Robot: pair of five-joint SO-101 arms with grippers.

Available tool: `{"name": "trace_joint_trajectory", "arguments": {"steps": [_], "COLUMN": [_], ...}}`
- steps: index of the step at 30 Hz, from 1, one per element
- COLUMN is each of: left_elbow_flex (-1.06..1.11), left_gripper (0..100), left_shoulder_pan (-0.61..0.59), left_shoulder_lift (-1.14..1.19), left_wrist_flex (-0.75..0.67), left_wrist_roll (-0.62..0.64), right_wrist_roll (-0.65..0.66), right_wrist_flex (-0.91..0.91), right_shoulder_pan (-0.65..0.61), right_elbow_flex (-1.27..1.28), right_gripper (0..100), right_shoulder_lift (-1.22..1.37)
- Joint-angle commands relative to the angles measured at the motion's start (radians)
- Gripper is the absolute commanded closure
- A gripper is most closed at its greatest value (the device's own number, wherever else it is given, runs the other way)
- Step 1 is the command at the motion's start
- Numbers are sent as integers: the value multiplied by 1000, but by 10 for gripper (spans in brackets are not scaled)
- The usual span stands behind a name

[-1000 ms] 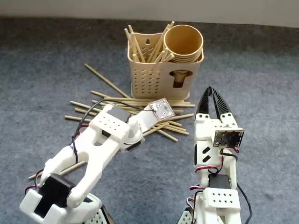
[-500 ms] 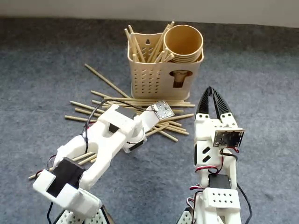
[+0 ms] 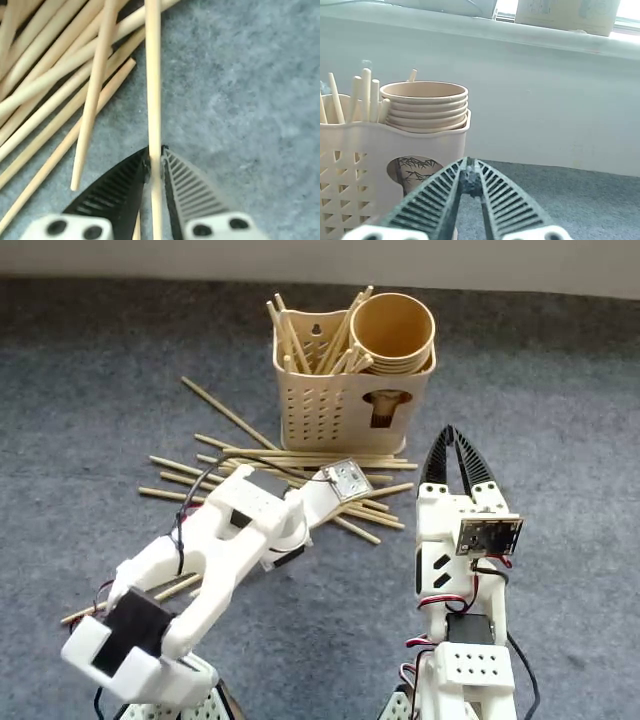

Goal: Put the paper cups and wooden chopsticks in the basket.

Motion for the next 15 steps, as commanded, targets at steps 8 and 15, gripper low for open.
{"name": "trace_joint_trajectory", "arguments": {"steps": [8,15], "left_elbow_flex": [131,73], "left_gripper": [994,994], "left_shoulder_pan": [12,10], "left_shoulder_lift": [-455,-711], "left_wrist_flex": [14,74], "left_wrist_roll": [44,77], "right_wrist_roll": [2,2], "right_wrist_flex": [-18,-18], "right_shoulder_pan": [5,5], "right_elbow_flex": [102,104], "right_gripper": [993,993], "right_shoulder_lift": [-8,-8]}}
